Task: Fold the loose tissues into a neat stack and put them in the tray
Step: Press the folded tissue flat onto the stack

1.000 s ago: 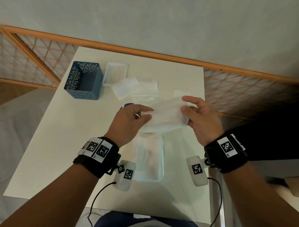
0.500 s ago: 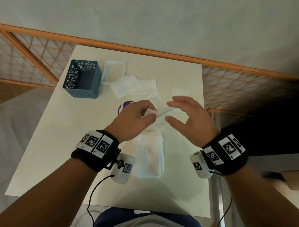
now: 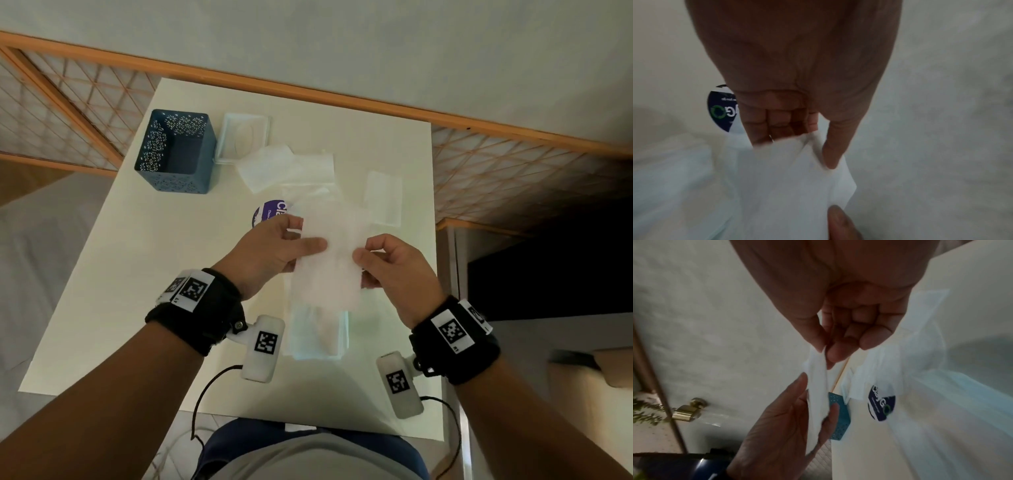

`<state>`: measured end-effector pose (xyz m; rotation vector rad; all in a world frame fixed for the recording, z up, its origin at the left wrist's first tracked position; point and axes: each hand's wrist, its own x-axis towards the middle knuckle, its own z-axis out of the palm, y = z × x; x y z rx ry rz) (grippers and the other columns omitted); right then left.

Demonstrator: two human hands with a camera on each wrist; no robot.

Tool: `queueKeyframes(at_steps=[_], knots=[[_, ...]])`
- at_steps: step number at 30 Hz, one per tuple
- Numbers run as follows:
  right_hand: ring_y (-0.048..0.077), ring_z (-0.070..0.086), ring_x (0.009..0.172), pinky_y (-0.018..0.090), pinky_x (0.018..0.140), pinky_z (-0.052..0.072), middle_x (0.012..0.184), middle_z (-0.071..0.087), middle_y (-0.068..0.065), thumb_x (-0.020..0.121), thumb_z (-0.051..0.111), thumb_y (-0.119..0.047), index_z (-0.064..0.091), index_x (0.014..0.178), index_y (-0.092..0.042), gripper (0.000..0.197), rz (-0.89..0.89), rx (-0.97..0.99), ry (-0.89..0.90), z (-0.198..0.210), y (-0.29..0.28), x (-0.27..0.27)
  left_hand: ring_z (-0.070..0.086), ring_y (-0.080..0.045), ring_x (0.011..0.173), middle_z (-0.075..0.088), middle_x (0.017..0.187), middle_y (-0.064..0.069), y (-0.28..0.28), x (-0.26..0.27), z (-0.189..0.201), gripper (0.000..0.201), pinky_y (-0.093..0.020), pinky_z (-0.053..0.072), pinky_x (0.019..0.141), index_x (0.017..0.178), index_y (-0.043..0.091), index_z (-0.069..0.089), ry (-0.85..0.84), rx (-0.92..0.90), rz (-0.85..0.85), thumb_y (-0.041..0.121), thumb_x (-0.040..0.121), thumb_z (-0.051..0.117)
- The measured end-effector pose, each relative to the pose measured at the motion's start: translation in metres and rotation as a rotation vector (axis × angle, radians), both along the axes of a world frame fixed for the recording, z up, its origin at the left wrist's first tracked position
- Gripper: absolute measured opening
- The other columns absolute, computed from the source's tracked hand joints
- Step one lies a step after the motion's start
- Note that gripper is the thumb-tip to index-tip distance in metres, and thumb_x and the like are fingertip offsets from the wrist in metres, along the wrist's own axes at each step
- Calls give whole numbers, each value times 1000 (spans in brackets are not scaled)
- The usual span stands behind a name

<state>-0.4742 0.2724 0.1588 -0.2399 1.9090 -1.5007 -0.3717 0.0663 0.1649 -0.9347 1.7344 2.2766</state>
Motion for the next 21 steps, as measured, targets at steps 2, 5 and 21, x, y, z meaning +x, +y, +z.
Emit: queueKeyframes(at_steps=[2,5,21], knots=[[19,67,60,36,73,54,75,71,4,95,74,-15,64,90,-15,11,-15,53,-64,-7,0,9,74,-27,100,75,118,-19,0,6,-15,51,-54,54,103,118,12,71,-79,-47,6,25,74,95],[20,70,61,35,72,53,70,72,0,95,73,-16,65,90,-10,11,-3,138,-106,-20,1,20,71,-23,82,79,91,-7,2,14,-33,26,-40,58,80,96,16,72,-155,-138,15,17,79,92],[13,68,75,30,75,56,77,74,-6,95,68,-27,68,84,-23,12,232,524,144,-81,1,37,70,-20,70,76,69,-2,22,47,-85,29,-33,55,72,83,7,69,-430,-566,-241,29,81,87]])
